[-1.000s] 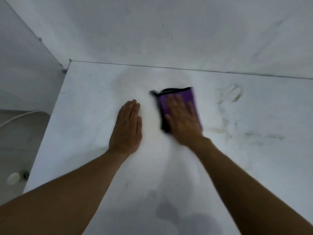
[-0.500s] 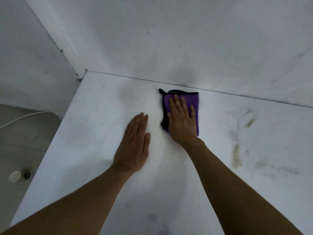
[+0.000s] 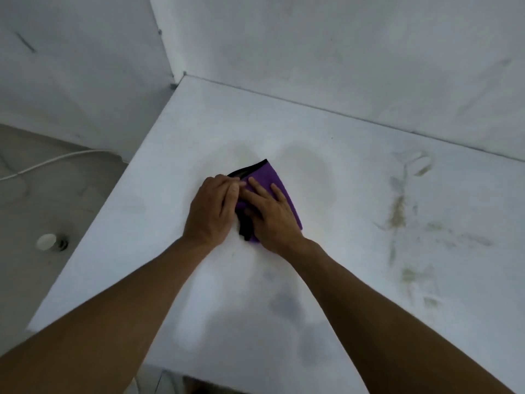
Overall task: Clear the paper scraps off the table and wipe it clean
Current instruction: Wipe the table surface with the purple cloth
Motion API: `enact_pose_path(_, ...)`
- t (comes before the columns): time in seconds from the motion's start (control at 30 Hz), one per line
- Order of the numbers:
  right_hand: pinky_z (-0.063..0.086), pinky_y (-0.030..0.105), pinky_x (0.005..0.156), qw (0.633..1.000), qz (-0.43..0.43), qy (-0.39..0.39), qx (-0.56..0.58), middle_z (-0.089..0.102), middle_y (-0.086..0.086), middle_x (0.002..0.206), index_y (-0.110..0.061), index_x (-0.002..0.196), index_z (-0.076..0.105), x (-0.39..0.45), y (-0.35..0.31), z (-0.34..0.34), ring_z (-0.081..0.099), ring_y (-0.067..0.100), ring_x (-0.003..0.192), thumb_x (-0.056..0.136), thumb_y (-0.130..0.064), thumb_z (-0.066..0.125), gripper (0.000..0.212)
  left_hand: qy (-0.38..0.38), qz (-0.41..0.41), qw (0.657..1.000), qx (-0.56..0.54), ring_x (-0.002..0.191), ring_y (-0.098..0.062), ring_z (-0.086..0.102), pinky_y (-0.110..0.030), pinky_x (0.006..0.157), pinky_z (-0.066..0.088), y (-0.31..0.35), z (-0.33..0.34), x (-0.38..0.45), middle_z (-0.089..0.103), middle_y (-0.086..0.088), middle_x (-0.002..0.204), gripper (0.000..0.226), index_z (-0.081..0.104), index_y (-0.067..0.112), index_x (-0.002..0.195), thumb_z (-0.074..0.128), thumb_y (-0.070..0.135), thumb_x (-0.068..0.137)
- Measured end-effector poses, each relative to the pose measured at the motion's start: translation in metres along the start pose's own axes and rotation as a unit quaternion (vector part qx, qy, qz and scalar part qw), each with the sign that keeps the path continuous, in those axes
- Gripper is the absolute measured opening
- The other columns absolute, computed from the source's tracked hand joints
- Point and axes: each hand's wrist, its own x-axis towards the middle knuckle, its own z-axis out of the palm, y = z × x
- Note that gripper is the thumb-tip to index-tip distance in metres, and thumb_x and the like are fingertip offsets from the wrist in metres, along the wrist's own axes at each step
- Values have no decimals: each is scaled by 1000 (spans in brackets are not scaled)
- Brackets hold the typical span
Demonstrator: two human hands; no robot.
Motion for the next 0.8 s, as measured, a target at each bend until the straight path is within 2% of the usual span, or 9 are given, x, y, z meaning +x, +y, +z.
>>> enact_pose_path(0.13, -1, 36, 125, 998, -19, -17, 58, 39, -9, 155, -29, 143, 48, -41, -43, 25, 16, 5, 149, 99, -14, 50, 47, 11, -60, 998, 28, 83, -23, 59, -45, 75, 50, -8, -34, -54, 64, -3, 86, 54, 69, 11, 90, 25, 40, 102)
enact_pose_path(0.3, -4, 29, 123, 992, -27, -51, 115, 44, -18, 150, -32, 134, 58, -103, -83, 50, 15, -5, 147, 97, -12, 53, 42, 17, -100, 991, 86, 57, -19, 53, -38, 55, 46, 2, -65, -122, 57, 0, 63, 54, 60, 12, 67, 29, 41, 100)
enact_pose_path(0.43, -11, 14, 116, 981, -1, -96, 171, 50, -23, 143, -27, 122, 65, -153, -107, 54, 11, -21, 139, 94, -4, 54, 38, -29, -139, 983, 115, 47, -18, 54, -40, 53, 48, 9, -75, -154, 57, -1, 50, 61, 58, 10, 55, 36, 37, 105)
enact_pose_path(0.5, -10, 11, 115, 972, 15, -125, 197, 55, -22, 139, -25, 119, 67, -171, -118, 55, 17, -21, 138, 93, -2, 54, 38, -16, -154, 981, 118, 40, -19, 50, -38, 48, 43, 15, -78, -161, 50, -2, 41, 65, 51, 9, 46, 42, 35, 105)
enact_pose_path(0.57, -2, 14, 118, 960, 45, -149, 231, 61, -16, 133, -23, 117, 69, -187, -128, 51, 32, -14, 135, 91, 0, 55, 37, -18, -161, 980, 118, 36, -19, 41, -32, 47, 34, 28, -79, -169, 41, 0, 36, 65, 39, 14, 41, 49, 31, 103)
enact_pose_path(0.63, 22, 25, 120, 946, 86, -172, 259, 65, -13, 126, -27, 116, 70, -199, -137, 44, 50, -2, 125, 92, -3, 54, 37, -42, -162, 979, 116, 36, -19, 40, -30, 47, 31, 40, -78, -175, 39, 2, 36, 64, 37, 18, 40, 54, 33, 100)
enact_pose_path(0.7, 50, 34, 100, 944, 112, -171, 261, 67, -11, 115, -33, 113, 68, -208, -142, 31, 60, 10, 107, 94, -8, 53, 34, -45, -171, 979, 102, 38, -22, 40, -30, 46, 29, 46, -74, -181, 38, 0, 36, 64, 37, 14, 41, 55, 39, 97)
enact_pose_path(0.73, 54, 31, 91, 947, 120, -142, 260, 68, -10, 110, -32, 111, 68, -213, -142, 23, 62, 11, 99, 94, -8, 53, 33, -38, -176, 980, 91, 40, -25, 40, -31, 46, 29, 47, -72, -184, 39, -2, 37, 64, 37, 12, 43, 53, 43, 96)
enact_pose_path(0.8, 51, 20, 82, 949, 137, -35, 280, 71, -9, 102, -25, 107, 71, -219, -133, 7, 64, 6, 92, 93, -4, 55, 30, -20, -182, 980, 81, 46, -29, 48, -37, 48, 38, 47, -69, -186, 48, -8, 43, 62, 46, 7, 48, 44, 49, 93)
